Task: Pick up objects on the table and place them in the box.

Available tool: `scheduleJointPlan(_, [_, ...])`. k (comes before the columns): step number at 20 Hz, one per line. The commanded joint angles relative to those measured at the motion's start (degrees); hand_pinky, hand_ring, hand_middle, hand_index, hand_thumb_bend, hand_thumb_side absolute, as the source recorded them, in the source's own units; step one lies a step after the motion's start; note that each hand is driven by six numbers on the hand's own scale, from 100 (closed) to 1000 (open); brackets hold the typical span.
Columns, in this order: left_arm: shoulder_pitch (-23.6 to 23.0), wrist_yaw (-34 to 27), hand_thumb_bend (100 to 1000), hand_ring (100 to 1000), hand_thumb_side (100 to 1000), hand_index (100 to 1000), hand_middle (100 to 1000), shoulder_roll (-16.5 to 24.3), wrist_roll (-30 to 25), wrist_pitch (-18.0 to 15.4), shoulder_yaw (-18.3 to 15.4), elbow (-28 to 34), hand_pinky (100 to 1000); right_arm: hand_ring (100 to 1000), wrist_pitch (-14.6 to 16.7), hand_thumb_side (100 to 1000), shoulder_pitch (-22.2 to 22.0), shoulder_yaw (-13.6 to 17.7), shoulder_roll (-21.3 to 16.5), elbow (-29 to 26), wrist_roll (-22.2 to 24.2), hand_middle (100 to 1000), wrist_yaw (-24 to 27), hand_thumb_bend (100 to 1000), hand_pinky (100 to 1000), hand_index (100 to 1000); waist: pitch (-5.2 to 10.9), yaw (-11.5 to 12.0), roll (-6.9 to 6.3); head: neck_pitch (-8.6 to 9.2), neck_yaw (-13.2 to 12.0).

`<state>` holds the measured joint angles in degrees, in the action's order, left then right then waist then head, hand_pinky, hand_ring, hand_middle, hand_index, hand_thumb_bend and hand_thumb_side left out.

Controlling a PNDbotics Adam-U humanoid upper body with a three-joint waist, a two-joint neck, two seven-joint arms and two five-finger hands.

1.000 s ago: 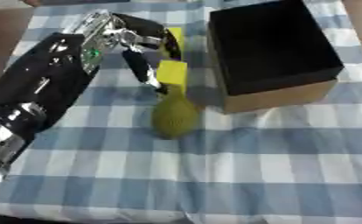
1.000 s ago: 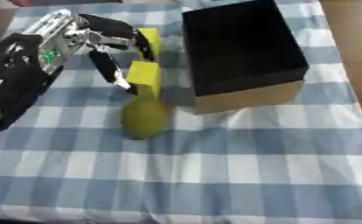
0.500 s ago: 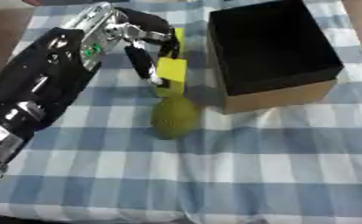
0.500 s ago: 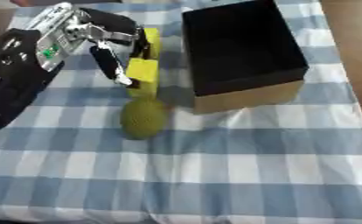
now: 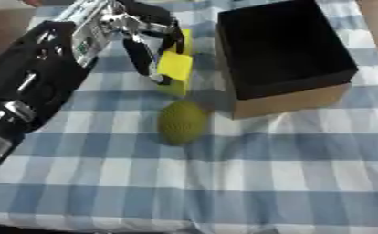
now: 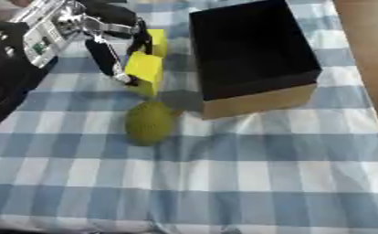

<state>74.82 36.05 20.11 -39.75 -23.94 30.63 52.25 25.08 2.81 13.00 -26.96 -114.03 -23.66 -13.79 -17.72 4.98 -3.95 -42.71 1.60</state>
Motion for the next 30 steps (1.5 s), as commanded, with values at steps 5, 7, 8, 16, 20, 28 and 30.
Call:
scheduleJointPlan(5, [4.62,-8.04,135,609,113,503,380,4.57,-12.08,-6.49,-4.04,6.62,798,1000,0.09,470,0.79,0.65,-0.58,-0.56,-0.23,444,0.24,100,896,872,-0.33,-0.97,-0.62,0.92,-0.48])
scheduleJointPlan(7, [5.75,-9.34,115,608,118,504,381,4.57,-11.82,-4.95,-5.01,7.33,797,1000,0.12,470,0.99,0.65,-0.46,-0.56,-0.22,443,0.26,100,897,872,-0.61,-1.37,-0.63,1.23,-0.84])
scheduleJointPlan(8, [6.32,-9.74,104,607,121,504,381,4.38,-11.62,-4.31,-5.46,7.38,796,1000,0.13,470,1.11,0.63,-0.38,-0.56,-0.19,443,0.28,100,897,872,-0.77,-1.57,-0.62,1.38,-1.00])
scheduleJointPlan(16, [9.58,-10.15,100,604,147,513,383,-0.03,-9.19,-1.46,-8.92,3.38,795,1000,0.26,470,3.00,0.26,0.17,-0.56,0.33,445,1.01,100,897,872,-2.12,-3.89,-0.46,3.41,-3.49])
scheduleJointPlan(20, [10.66,-10.23,100,605,155,519,386,-2.14,-7.98,-1.30,-10.27,1.65,797,1000,0.28,470,4.46,-0.17,0.42,-0.56,0.92,447,2.04,100,898,872,-2.60,-5.49,-0.66,4.24,-5.14])
scheduleJointPlan(28, [10.66,-8.92,100,610,160,531,397,-5.23,-7.02,-3.30,-11.49,-1.96,799,1000,0.01,470,6.86,-0.71,0.87,-0.56,2.39,450,4.13,100,899,872,-3.34,-8.12,-1.27,5.20,-7.51])
scheduleJointPlan(30, [10.51,-8.28,100,613,156,540,405,-5.88,-6.83,-3.97,-11.69,-2.59,800,1000,-0.02,470,7.20,-0.75,1.01,-0.56,2.64,450,4.52,100,899,872,-3.48,-8.35,-1.31,5.22,-7.80])
